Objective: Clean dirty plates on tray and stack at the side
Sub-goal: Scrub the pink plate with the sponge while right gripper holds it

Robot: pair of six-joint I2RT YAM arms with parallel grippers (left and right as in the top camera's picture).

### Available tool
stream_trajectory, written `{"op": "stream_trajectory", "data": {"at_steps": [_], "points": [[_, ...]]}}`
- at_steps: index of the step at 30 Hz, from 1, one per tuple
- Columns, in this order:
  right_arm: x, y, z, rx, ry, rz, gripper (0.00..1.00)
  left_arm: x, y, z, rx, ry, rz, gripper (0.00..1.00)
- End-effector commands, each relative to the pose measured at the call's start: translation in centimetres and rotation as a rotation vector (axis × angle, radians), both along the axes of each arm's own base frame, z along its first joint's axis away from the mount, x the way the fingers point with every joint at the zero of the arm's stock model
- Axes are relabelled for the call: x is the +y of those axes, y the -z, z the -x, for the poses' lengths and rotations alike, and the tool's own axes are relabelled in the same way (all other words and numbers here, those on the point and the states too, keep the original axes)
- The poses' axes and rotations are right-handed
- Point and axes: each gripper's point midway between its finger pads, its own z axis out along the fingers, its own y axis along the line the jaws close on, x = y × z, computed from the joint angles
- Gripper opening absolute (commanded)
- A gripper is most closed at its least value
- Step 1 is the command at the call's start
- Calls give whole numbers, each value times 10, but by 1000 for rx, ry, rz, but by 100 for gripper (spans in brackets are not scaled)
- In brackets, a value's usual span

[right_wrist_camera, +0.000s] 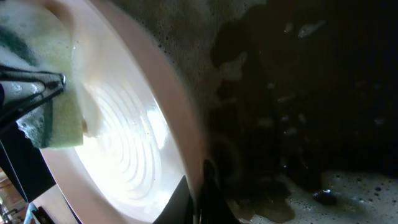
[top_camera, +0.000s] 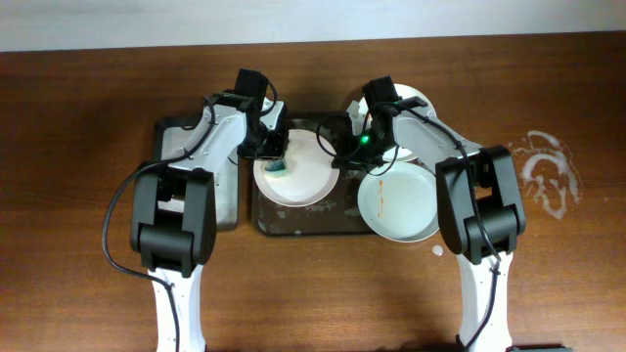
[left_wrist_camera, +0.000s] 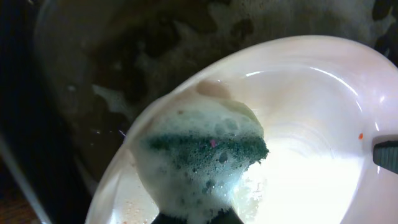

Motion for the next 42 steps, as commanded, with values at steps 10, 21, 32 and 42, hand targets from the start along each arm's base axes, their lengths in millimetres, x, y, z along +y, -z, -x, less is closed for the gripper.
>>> {"op": "stream_trajectory", "data": {"at_steps": [10, 21, 32, 42], "points": [[0, 14, 12, 34, -17, 30, 4, 40, 11, -31, -159, -67, -331, 1], [-1, 14, 12, 36, -16, 33, 4, -17, 14, 59, 183, 158, -56, 1], [-1, 14, 12, 36, -16, 33, 4, 2, 12, -16, -88, -57, -160, 1], [-1, 14, 12, 36, -16, 33, 4, 17, 19, 20, 83, -165, -218, 1]]}}
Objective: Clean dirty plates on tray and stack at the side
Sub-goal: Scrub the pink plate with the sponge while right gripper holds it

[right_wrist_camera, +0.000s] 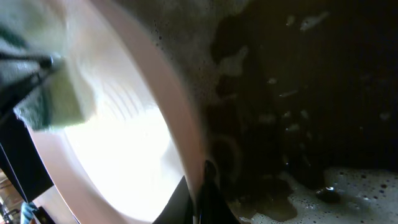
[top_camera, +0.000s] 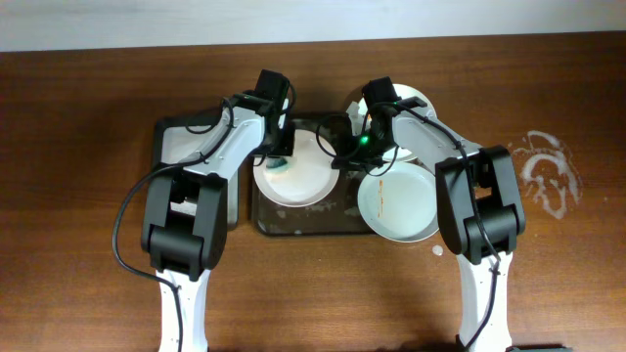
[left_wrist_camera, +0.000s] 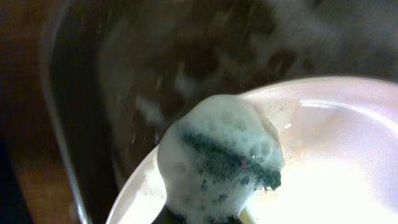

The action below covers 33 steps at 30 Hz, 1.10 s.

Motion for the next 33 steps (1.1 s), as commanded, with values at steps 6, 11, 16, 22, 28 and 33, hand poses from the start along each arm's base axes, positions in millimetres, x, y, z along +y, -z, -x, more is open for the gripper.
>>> {"op": "stream_trajectory", "data": {"at_steps": [6, 11, 16, 22, 28, 33], "points": [[0, 13, 10, 27, -17, 26, 4, -46, 5, 72, 307, 200, 319, 1], [0, 13, 11, 28, -17, 26, 4, -62, 0, 60, 231, 275, 379, 1], [0, 13, 10, 28, -17, 27, 4, -37, 10, 18, 89, 97, 208, 1], [0, 13, 11, 28, -17, 26, 4, 26, 12, -10, -48, -94, -134, 1], [0, 13, 11, 30, -17, 24, 4, 36, 9, 32, 125, -68, -212, 1], [0, 13, 11, 29, -17, 23, 4, 0, 10, 72, 292, 99, -60, 1]]}}
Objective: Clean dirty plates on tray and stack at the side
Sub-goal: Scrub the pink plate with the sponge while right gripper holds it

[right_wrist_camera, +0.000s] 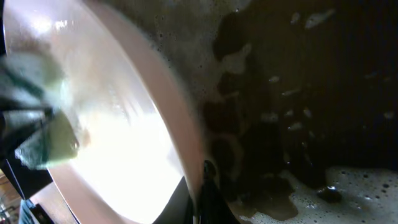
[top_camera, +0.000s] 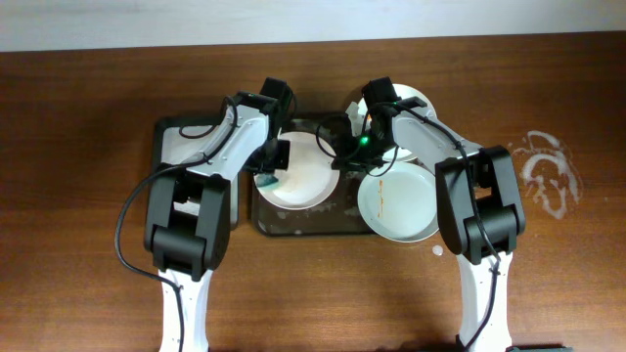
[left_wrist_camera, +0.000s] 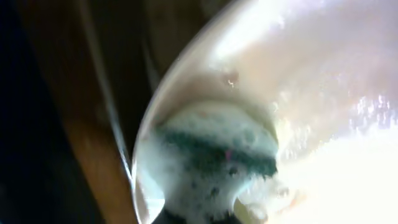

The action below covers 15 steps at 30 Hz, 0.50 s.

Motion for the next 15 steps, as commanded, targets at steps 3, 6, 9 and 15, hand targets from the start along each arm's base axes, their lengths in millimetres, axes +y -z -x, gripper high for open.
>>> {"op": "stream_trajectory", "data": {"at_steps": [3, 6, 9, 15], "points": [[0, 13, 10, 34, -6, 23, 4, -54, 7, 28, 124, 184, 251, 1], [0, 13, 10, 34, -6, 23, 4, -73, 6, 8, 27, 219, 295, 1], [0, 13, 10, 35, -6, 24, 4, -86, 4, -14, -75, 241, 325, 1], [0, 13, 11, 38, -6, 25, 4, -63, 3, -53, -226, 136, 200, 1]]}}
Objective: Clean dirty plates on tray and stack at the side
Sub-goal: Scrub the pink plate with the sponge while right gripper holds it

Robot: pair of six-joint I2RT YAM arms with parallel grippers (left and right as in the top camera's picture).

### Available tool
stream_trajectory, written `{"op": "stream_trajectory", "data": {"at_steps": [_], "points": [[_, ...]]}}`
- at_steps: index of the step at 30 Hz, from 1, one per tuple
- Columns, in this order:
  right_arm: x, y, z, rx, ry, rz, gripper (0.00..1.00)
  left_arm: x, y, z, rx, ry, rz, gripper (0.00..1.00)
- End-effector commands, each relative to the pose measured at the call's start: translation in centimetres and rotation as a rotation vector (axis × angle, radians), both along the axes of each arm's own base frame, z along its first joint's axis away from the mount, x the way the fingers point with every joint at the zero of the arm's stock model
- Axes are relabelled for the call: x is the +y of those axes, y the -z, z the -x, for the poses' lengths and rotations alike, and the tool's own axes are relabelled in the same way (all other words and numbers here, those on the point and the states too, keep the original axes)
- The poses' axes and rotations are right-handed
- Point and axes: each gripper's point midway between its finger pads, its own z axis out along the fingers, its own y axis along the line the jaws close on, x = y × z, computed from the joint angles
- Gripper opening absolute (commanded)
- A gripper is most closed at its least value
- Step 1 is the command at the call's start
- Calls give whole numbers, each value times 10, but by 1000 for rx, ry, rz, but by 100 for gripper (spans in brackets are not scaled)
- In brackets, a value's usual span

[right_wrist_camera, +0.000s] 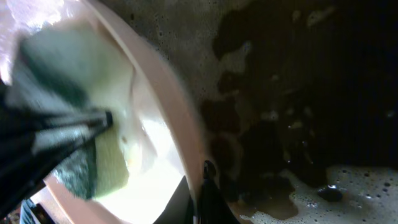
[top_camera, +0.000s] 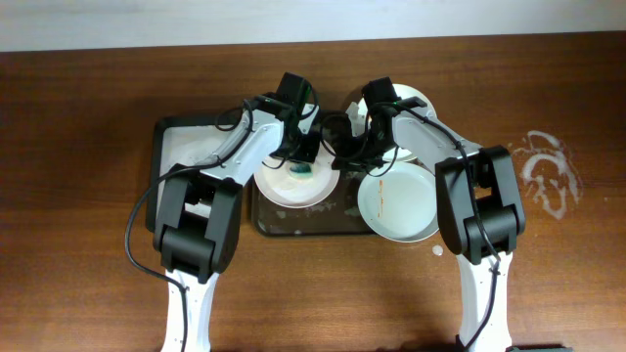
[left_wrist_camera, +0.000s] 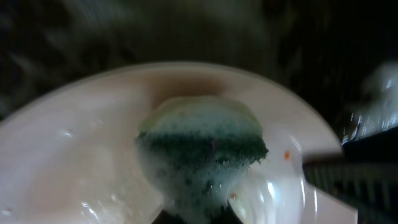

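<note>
A white plate [top_camera: 290,184] sits tilted in the dark soapy tray [top_camera: 293,223]. My left gripper [top_camera: 304,164] is shut on a foamy green-and-yellow sponge [left_wrist_camera: 202,149], which presses on the plate's inner face [left_wrist_camera: 81,155] at its right side. My right gripper [right_wrist_camera: 202,180] is shut on that plate's right rim [right_wrist_camera: 168,106] and holds it up. In the right wrist view the sponge [right_wrist_camera: 81,155] lies close to the held rim.
A second white plate [top_camera: 396,200] with a brown streak lies at the tray's right end. Another plate [top_camera: 411,103] sits behind the right arm. A light grey tray [top_camera: 186,147] lies to the left. Suds cover the tray bottom [right_wrist_camera: 348,180].
My left gripper has carried the sponge from the plate's left rim across to its right side, next to my right gripper. My right gripper still holds the rim in the same place.
The sponge first sat on the plate's upper left, then at its far edge, then at the left rim, and now on the right side. All the while my right gripper held the plate's right rim tilted in the tray.
</note>
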Motion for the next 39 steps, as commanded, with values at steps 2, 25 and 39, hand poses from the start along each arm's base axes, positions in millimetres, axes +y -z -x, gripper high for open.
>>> {"op": "stream_trajectory", "data": {"at_steps": [2, 25, 39], "points": [[0, 13, 10, 36, -5, 24, 4, 43, 11, -20, -76, -114, -194, 1], [-1, 12, 9, 35, -2, 23, 4, 52, -77, -20, -119, -220, -363, 1], [-50, -68, -4, -174, 159, 411, 4, 26, -67, 10, 48, -156, -215, 1]]}}
